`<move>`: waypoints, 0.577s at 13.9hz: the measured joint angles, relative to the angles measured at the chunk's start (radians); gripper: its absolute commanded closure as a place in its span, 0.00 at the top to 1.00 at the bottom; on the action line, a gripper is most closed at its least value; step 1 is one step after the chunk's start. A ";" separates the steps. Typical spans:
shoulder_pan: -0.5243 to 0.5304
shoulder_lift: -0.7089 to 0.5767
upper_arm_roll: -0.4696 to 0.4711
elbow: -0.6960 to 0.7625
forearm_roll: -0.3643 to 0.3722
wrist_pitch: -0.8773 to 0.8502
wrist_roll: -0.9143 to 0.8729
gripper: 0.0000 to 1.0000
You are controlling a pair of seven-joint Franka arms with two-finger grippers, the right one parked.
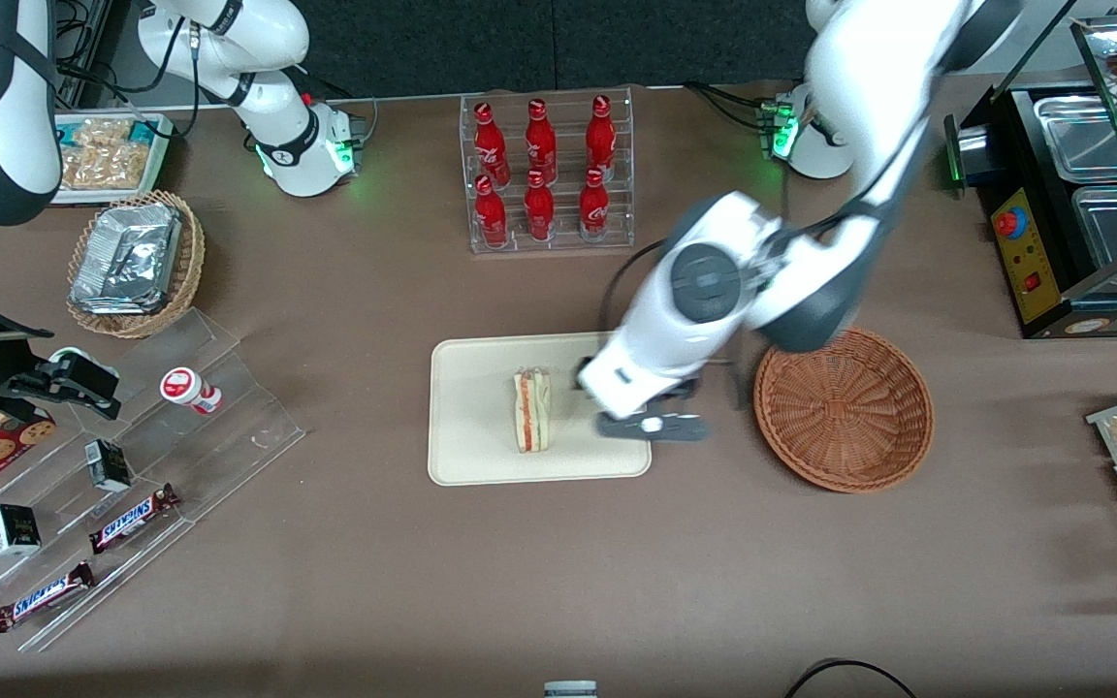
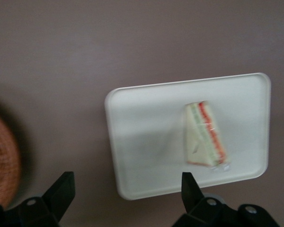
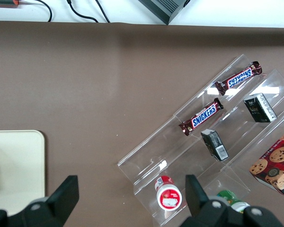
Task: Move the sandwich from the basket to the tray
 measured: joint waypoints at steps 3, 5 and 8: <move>0.146 -0.203 0.004 -0.245 -0.038 -0.001 0.158 0.99; 0.240 -0.306 0.006 -0.375 -0.044 0.002 0.270 0.99; 0.357 -0.423 0.012 -0.495 -0.047 0.002 0.421 0.99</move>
